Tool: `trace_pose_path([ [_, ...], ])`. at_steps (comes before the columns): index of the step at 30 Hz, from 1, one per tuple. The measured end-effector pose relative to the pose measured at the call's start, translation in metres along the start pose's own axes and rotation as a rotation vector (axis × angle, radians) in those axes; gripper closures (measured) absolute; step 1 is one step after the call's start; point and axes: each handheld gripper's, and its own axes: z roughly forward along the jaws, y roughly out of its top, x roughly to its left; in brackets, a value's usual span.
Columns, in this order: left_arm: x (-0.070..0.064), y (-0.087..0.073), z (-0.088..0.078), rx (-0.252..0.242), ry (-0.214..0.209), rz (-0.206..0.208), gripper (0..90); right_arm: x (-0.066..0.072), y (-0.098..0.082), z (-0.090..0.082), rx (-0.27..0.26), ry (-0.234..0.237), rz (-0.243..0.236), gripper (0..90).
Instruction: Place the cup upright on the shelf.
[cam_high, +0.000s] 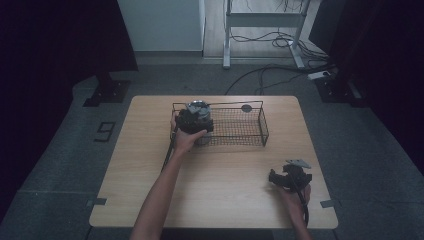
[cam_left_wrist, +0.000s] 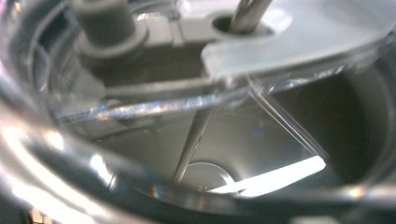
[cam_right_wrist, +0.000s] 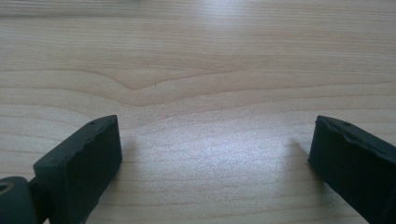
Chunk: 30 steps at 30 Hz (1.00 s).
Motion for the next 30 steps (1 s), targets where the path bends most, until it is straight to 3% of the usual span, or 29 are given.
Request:
trace_pose_path([
  [4, 0.0, 0.004, -0.012, -0.041, -0.015, 0.011, 0.0, 0.0, 0.0, 0.0, 0.0, 0.0, 0.001, 2.4],
  [12, 0.003, 0.008, -0.04, -0.076, -0.019, 0.047, 0.0, 0.0, 0.0, 0.0, 0.0, 0.0, 0.001, 2.4],
  [17, 0.006, 0.006, -0.061, -0.087, -0.03, 0.045, 0.0, 0.0, 0.0, 0.0, 0.0, 0.0, 0.001, 2.4],
  [23, 0.005, -0.008, -0.088, -0.1, -0.065, 0.059, 0.0, 0.0, 0.0, 0.0, 0.0, 0.0, 0.0, 2.4],
  [30, 0.005, -0.039, -0.121, -0.117, -0.116, 0.011, 2.1, 0.001, 0.0, 0.0, 0.0, -0.003, 0.002, 2.6],
])
